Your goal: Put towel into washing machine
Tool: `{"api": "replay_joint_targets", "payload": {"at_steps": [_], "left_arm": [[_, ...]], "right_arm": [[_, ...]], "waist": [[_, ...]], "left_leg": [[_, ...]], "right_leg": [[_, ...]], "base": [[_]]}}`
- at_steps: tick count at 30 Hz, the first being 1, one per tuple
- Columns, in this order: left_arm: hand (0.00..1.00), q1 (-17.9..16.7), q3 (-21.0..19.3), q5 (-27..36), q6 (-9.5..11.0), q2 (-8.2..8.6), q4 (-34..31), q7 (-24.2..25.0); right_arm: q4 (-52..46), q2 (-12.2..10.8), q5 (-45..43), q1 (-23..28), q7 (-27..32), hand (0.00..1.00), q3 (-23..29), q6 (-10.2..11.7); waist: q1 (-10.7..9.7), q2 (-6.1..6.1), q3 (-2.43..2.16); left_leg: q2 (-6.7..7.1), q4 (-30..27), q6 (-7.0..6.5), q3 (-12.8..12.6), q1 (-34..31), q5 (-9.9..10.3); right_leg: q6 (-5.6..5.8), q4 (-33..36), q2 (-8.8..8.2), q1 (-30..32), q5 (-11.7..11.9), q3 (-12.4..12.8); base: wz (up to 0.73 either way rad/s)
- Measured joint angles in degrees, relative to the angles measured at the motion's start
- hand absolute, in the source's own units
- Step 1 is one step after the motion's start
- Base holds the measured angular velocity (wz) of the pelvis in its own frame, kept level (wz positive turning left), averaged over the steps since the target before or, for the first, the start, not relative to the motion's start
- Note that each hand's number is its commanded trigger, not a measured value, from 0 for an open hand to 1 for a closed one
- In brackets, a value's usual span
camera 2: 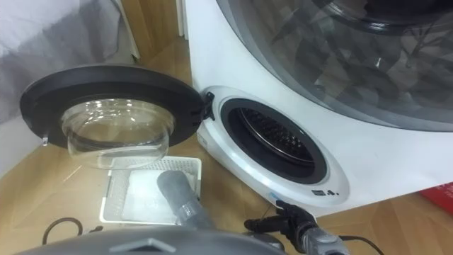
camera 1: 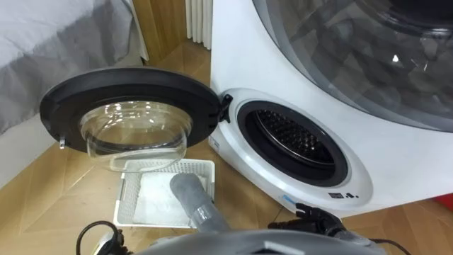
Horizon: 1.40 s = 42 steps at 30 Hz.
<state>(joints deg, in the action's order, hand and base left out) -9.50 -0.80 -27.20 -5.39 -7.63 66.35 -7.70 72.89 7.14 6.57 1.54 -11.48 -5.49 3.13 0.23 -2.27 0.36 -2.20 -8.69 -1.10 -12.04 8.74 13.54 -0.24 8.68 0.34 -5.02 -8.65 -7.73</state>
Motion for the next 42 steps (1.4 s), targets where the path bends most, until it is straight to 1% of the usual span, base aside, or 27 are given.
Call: {"api": "replay_joint_targets", "payload": {"at_steps": [10,15,16,17,19,21,22,24,25,27,29,30,31,34,35,36,37,38,39,40,42], "left_arm": [[0.0,0.4,0.62,-1.14,0.55,-0.03,-0.17,-0.01],[0.0,2.51,0.98,-5.13,1.02,-0.09,-0.54,-0.91],[0.0,3.19,1.08,-5.06,1.44,-0.16,-0.58,-1.3],[0.0,3.59,1.13,-5.03,1.71,-0.15,-0.62,-1.69],[0.0,4.59,1.52,-5.01,2.59,-0.13,-1.25,-2.8],[0.0,6.92,2.87,-4.26,3.96,-0.11,-1.26,-3.61],[0.0,7.47,3.27,-4.23,4.35,-0.09,-1.25,-3.79],[0.0,9.67,4.27,-3.88,6.27,0.14,-1.11,-4.27],[0.0,10.19,4.63,-3.89,6.67,0.16,-0.99,-4.38],[0.0,12.08,5.79,-4.23,8.09,0.16,-0.66,-4.58],[0.0,13.93,6.7,-4.79,8.83,0.22,-0.15,-4.58],[0.0,15.24,6.84,-4.91,9.3,0.48,0.6,-4.58],[0.0,17.16,7.79,-4.91,9.69,0.72,2.08,-4.61],[0.0,20.73,8.06,-4.93,10.34,1.63,4.51,-4.89],[0.0,22.6,8.96,-4.91,10.53,1.93,5.73,-5.43],[0.0,24.2,10.0,-4.85,10.72,2.07,6.44,-5.6],[0.0,25.79,11.05,-4.65,10.83,2.16,6.79,-5.79],[0.0,26.66,11.55,-4.75,10.9,2.1,6.78,-5.91],[0.0,28.55,12.44,-4.93,11.11,2.0,6.78,-6.04],[0.0,29.33,12.65,-4.95,11.41,1.97,6.77,-6.21],[0.0,32.08,13.21,-7.02,12.36,1.93,6.68,-7.24]], "right_arm": [[0.43,0.01,0.02,-0.35,-0.23,0.0,0.0,0.03],[0.94,0.07,0.49,-0.88,-0.31,0.0,-0.02,0.02],[0.95,0.14,1.01,-1.02,-0.33,0.0,-0.27,0.03],[0.92,0.16,1.43,-1.01,-0.35,0.0,-0.68,0.03],[0.91,0.32,2.83,-1.02,-0.34,0.0,-1.52,0.05],[0.97,0.5,3.04,-1.89,-0.26,0.0,-2.31,0.08],[1.14,0.52,2.99,-2.38,-0.23,0.0,-2.46,0.08],[2.4,0.52,2.58,-4.4,-0.19,0.0,-4.22,0.19],[2.81,0.52,2.46,-5.02,-0.19,0.0,-4.6,0.24],[3.71,0.51,1.04,-7.52,-0.32,0.0,-5.64,0.58],[4.12,0.51,-0.43,-9.41,-0.38,0.0,-6.82,0.68],[4.92,0.44,-0.78,-11.0,-0.49,0.0,-7.38,0.66],[5.24,0.43,-0.92,-12.13,-0.43,0.0,-7.53,0.65],[5.26,0.24,-0.8,-13.61,0.05,0.0,-8.0,0.68],[5.14,0.22,-0.48,-14.53,0.37,0.0,-8.71,0.71],[5.15,0.22,-0.42,-15.71,0.76,0.0,-9.25,0.71],[5.06,0.22,-0.49,-16.76,1.2,0.0,-9.59,0.76],[5.01,0.19,-0.63,-17.38,1.43,0.0,-9.64,0.8],[5.0,0.2,-0.86,-18.65,1.71,0.0,-9.75,1.06],[5.0,0.19,-0.88,-19.22,1.91,0.0,-9.97,1.2],[5.03,0.29,-1.69,-21.07,2.24,0.0,-10.77,1.44]], "waist": [[-0.03,0.06,0.0],[0.03,0.31,-0.07],[-0.05,0.45,-0.13],[-0.11,0.53,-0.07],[-0.17,0.77,-0.2],[-0.25,1.32,-0.24],[-0.25,1.33,-0.24],[-0.62,2.0,0.06],[-0.84,2.16,0.13],[-1.51,2.64,0.41],[-1.43,2.54,0.68],[-1.51,2.47,0.92],[-1.73,2.4,1.48],[-2.07,2.25,2.2],[-1.93,2.27,2.75],[-1.89,2.39,3.19],[-2.09,2.59,3.45],[-2.11,2.65,3.64],[-2.23,2.74,3.96],[-2.24,2.73,4.05],[-2.3,2.62,4.52]], "left_leg": [[-0.02,0.04,0.0,0.05,-0.13,0.0],[0.03,-0.13,-0.02,-0.09,-1.55,-0.01],[0.01,-0.3,-0.02,-0.19,-2.21,-0.01],[0.0,-0.43,-0.02,-0.19,-2.43,-0.01],[-0.03,-0.74,-0.02,-0.2,-3.48,-0.01],[-0.04,-1.24,-0.05,-0.24,-5.33,-0.03],[-0.02,-1.46,-0.05,-0.22,-5.85,-0.03],[-0.07,-2.55,-0.06,-0.23,-7.93,-0.04],[-0.08,-2.8,-0.07,-0.24,-8.53,-0.05],[-0.08,-3.37,-0.29,-0.34,-10.97,-0.2],[-0.12,-4.65,-0.32,-0.67,-13.6,-0.22],[-0.04,-5.36,-0.37,-0.72,-15.32,-0.24],[0.01,-6.72,-0.38,-0.67,-17.18,-0.24],[-0.04,-9.6,-0.42,-0.41,-21.41,-0.22],[-0.09,-10.95,-0.56,-0.42,-23.44,-0.14],[-0.08,-12.32,-0.66,-0.4,-25.64,-0.07],[-0.11,-13.92,-1.22,-0.41,-28.17,0.27],[-0.15,-14.92,-1.49,-0.37,-29.59,0.48],[-0.15,-16.96,-1.7,-0.32,-32.73,0.65],[-0.12,-17.95,-1.78,-0.31,-34.22,0.7],[-0.27,-21.44,-2.21,-0.59,-38.87,1.09]], "right_leg": [[0.0,-0.04,0.01,0.09,0.0,-0.1],[-0.16,0.15,0.02,1.72,0.1,0.56],[-0.24,0.13,0.05,2.14,0.15,0.68],[-0.27,0.16,0.04,2.21,0.16,0.72],[-0.27,0.4,-0.13,3.18,0.17,0.71],[-0.37,1.16,-0.36,5.26,0.24,0.56],[-0.38,1.28,-0.45,5.85,0.25,0.55],[-0.52,2.18,-0.7,8.14,0.36,0.62],[-0.52,2.46,-0.75,8.52,0.36,0.59],[-0.51,4.63,-0.89,11.94,0.34,0.63],[-0.51,6.57,-1.08,15.23,0.34,0.83],[-0.52,7.53,-1.24,17.2,0.35,1.03],[-0.53,8.58,-1.48,18.86,0.35,1.03],[-0.53,11.12,-2.08,22.9,0.34,0.46],[-0.65,12.14,-2.18,24.86,0.42,0.48],[-0.95,12.93,-2.26,26.86,0.57,0.49],[-1.41,14.31,-2.35,29.34,0.44,0.57],[-1.7,15.21,-2.39,30.72,0.27,0.59],[-2.12,17.0,-2.75,33.68,0.01,0.61],[-2.23,18.05,-3.13,35.17,-0.06,0.71],[-2.53,21.91,-3.65,40.44,-0.6,1.27]], "base": [[0.0],[-0.03],[-0.05],[-0.04],[0.0],[-0.05],[-0.09],[-0.09],[-0.07],[-0.1],[-0.21],[-0.19],[-0.07],[0.05],[0.0],[-0.04],[0.0],[0.0],[0.05],[0.06],[0.0]]}}
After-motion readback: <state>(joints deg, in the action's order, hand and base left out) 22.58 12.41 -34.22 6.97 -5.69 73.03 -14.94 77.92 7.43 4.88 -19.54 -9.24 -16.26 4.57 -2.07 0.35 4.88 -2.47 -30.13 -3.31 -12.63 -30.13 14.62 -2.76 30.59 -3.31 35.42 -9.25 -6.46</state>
